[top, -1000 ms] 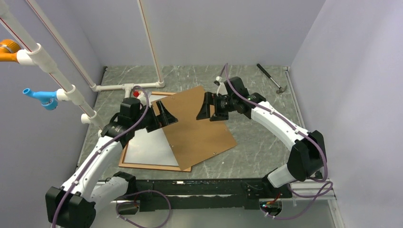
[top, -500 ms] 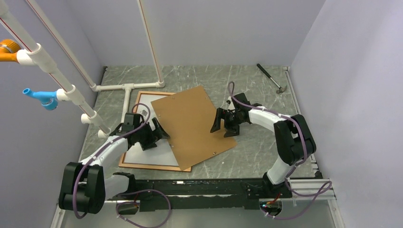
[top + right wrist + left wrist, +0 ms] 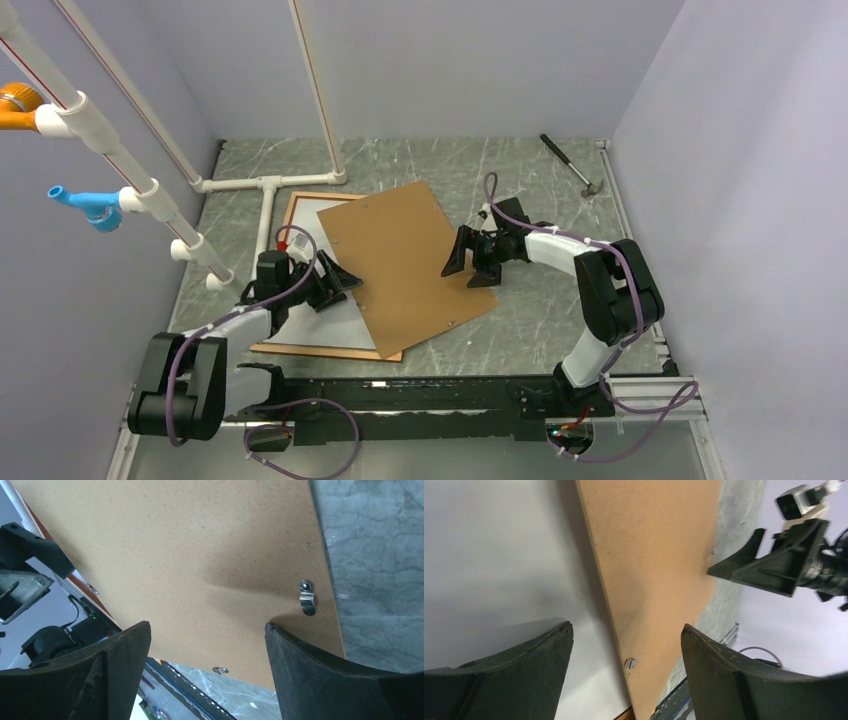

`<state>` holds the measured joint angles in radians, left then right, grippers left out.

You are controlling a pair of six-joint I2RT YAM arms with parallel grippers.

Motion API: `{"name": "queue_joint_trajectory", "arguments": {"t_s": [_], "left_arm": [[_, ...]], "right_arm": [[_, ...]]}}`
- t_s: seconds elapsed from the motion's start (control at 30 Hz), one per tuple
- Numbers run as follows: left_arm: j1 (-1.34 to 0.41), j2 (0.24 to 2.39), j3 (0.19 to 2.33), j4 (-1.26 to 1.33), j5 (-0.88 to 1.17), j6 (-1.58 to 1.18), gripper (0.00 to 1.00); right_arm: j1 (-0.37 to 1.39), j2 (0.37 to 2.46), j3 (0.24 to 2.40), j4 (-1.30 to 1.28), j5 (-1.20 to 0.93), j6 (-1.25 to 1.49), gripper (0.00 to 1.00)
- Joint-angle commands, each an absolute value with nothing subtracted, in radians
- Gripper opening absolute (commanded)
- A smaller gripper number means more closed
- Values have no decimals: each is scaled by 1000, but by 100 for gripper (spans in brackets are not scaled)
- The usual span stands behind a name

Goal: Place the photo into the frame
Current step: Pick up the photo frame item at the center of the board.

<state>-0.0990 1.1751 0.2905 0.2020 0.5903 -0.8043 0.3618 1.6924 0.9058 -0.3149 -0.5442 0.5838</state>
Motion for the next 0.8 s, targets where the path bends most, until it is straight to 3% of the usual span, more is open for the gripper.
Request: {"name": "queue_joint_trajectory", "arguments": {"t_s": [0.0, 0.3, 0.53, 0.77], "left_arm": [[-95, 1221, 223, 566, 650, -931, 79], [-103, 1450, 148, 1030, 714, -1084, 67], [-144, 1636, 153, 1274, 735, -1161, 41], [-160, 1666, 159, 1266, 724, -1151, 17]], "right_arm": [[377, 1770, 853, -235, -499, 565, 87], [377, 1776, 851, -226, -514, 568, 87], [377, 1771, 853, -232, -512, 565, 87], [377, 1764, 862, -236, -515, 565, 87]]}}
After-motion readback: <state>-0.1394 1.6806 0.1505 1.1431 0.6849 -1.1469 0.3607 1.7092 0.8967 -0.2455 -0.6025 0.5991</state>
